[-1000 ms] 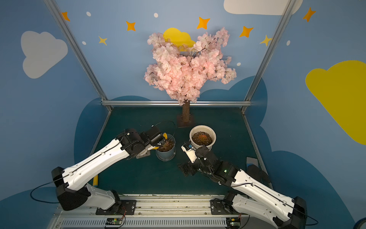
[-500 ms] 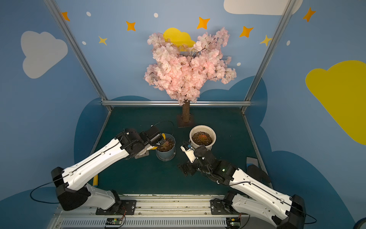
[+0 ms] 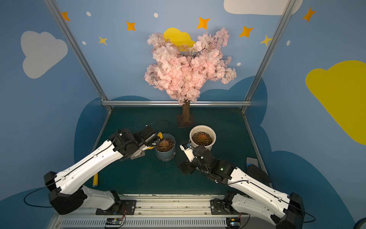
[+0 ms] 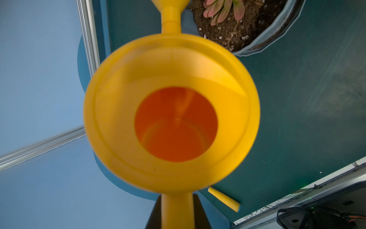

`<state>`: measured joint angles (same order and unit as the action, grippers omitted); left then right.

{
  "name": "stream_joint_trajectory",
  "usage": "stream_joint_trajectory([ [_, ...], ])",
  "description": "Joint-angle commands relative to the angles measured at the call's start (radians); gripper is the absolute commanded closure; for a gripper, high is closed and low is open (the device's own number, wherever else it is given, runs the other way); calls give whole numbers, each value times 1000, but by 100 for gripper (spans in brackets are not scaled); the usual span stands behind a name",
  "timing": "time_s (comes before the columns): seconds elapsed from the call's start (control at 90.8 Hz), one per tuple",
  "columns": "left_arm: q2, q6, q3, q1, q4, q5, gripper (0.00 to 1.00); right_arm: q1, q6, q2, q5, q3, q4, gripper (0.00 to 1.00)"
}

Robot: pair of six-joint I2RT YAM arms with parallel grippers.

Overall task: Water the succulent around the soil edge
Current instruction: Water the soil of the potted plant with water.

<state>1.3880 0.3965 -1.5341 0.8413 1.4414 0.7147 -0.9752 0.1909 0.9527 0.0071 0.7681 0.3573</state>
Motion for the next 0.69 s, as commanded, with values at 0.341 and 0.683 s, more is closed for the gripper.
stream_joint_trajectory([
  [0.341, -32, -15, 20, -8, 65, 25, 97, -3, 23, 11, 1, 11, -45, 4],
  [0.683, -63, -5, 37, 7, 96, 26, 97, -4, 26, 32, 21, 13, -46, 5],
])
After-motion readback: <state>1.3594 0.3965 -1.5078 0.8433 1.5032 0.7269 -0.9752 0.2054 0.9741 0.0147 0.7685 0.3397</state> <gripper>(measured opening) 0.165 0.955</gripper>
